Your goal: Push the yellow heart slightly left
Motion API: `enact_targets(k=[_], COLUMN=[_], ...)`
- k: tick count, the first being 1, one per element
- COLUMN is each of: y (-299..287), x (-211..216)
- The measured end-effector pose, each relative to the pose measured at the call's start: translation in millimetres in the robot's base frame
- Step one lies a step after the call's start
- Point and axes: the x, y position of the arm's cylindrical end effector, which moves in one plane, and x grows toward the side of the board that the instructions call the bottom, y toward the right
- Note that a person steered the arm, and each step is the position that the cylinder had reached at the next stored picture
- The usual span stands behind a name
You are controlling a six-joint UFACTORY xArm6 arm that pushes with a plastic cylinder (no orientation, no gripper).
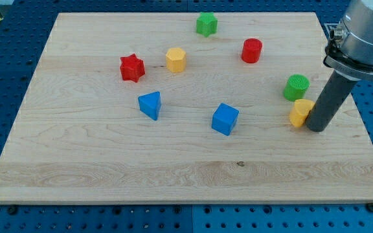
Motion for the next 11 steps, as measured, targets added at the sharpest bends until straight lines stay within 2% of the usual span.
enact_targets(k=[3, 5, 7, 9, 11], y=[-49, 3, 11, -57, -73], x=[-17, -25, -41, -46, -88])
